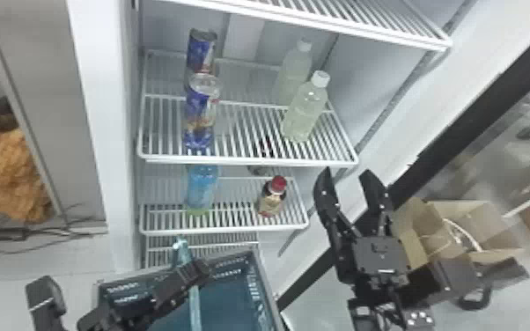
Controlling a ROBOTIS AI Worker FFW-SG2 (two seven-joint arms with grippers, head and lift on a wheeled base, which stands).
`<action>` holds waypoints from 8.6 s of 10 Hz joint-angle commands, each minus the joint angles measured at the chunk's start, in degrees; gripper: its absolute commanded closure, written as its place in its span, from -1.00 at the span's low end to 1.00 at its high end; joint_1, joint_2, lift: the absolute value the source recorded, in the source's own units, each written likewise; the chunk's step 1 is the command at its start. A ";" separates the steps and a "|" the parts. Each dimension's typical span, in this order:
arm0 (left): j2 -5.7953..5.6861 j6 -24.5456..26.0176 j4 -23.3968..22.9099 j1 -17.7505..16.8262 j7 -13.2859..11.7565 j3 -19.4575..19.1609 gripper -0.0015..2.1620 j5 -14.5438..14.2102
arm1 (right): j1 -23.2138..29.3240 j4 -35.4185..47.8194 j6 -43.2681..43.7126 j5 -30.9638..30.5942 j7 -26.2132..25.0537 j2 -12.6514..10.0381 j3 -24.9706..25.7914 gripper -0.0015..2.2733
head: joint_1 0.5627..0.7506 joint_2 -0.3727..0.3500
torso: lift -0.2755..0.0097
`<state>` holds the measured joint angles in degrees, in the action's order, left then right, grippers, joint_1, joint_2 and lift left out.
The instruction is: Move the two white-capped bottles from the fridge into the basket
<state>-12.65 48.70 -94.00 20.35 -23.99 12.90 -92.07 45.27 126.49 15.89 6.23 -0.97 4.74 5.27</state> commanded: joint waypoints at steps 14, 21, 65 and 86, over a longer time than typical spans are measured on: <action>-0.09 0.37 -0.01 -0.39 0.00 0.35 0.10 -0.13 | -12.37 -10.83 0.00 1.54 -0.09 0.97 -0.36 -0.64 | 0.41 -0.94 | 0.93; -0.09 0.37 -0.01 -0.39 0.00 0.46 0.10 -0.25 | -26.29 -22.50 -1.69 2.57 -0.09 2.90 -2.87 -0.84 | 0.41 -0.94 | 0.93; -0.09 -0.47 -0.01 -0.67 0.00 0.23 0.10 -0.48 | -0.84 19.97 -41.20 19.25 7.12 4.22 -0.24 -0.39 | 0.41 -0.94 | 0.93; -0.18 -0.05 -0.01 -0.81 0.00 0.23 0.10 -0.13 | -7.16 16.88 -82.12 14.34 17.23 4.05 2.73 -0.59 | 0.41 -0.94 | 0.93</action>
<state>-12.86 48.65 -93.96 19.56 -24.02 13.14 -92.17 38.18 143.41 -66.24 20.65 16.32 8.79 7.96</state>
